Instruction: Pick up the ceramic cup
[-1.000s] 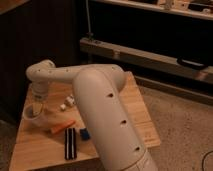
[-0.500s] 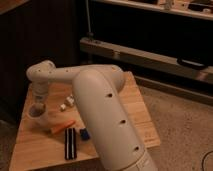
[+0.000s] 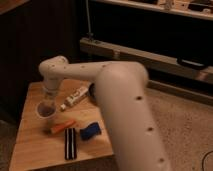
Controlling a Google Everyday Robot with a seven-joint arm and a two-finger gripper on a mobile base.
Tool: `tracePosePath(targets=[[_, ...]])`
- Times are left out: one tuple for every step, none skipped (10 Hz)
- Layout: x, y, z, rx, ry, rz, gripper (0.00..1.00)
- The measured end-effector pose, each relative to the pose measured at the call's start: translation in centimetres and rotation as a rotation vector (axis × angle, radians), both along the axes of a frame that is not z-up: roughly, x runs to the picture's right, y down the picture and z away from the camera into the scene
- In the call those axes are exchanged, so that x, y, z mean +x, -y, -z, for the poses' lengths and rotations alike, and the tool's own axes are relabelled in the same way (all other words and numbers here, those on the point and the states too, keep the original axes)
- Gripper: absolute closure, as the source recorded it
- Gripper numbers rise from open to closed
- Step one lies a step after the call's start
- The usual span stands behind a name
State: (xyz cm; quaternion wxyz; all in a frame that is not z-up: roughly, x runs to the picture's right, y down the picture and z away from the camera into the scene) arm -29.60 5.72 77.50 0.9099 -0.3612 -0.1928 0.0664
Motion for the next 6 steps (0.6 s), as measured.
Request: tracePosePath(targets=[[2.5,0.9,1.7,0.019,0.008,-0.016,0.80],[5.0,1.6,3.4,0.035,0.016,-0.033,0.80],[7.3,2.1,4.5,0.043,0.022,-0.052,0.80],[9.0,2.3,5.3,0.045,0.031,-0.072,0.80],[11.5,2.5,6.3,0.049,0.063,-0.119,0.80],[13.6,2.7,7.1,0.060,0.095,-0.164,0.80]])
